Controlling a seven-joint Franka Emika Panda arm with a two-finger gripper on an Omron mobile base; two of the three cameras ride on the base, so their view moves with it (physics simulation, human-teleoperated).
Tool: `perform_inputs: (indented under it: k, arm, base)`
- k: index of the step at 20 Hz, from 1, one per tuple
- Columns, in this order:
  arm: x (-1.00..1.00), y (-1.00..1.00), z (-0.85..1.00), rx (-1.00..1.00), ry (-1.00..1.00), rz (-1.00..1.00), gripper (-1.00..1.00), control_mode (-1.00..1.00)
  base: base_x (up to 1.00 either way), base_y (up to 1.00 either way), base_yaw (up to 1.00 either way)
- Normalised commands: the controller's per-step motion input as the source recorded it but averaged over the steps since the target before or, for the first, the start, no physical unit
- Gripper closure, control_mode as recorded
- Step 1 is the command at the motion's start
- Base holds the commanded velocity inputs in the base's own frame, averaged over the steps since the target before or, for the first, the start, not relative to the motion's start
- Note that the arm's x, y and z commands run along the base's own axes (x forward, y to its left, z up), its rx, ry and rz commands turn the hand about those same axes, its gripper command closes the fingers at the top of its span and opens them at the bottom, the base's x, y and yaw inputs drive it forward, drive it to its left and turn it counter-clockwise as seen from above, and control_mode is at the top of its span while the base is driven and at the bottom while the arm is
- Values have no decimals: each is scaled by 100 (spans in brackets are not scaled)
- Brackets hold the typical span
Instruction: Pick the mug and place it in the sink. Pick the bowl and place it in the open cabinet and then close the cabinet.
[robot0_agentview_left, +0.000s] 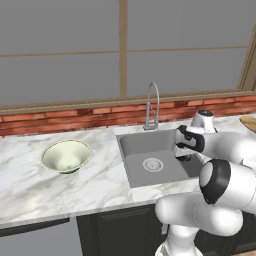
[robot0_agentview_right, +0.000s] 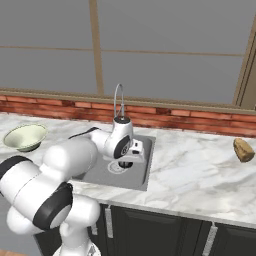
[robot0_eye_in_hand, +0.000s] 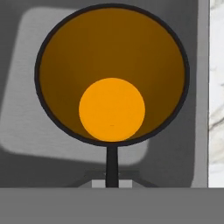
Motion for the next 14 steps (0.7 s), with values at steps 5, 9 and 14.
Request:
perform_inputs:
  k: [5,9,14]
  arm:
    - [11,3,-24,0,0,5,100,-100]
    - [10,6,-32,0,0,4,100,-100]
    - [14,5,-28,0,0,4,100,-100]
  base:
    - [0,0,0]
    - [0,0,0]
    - [0,0,0]
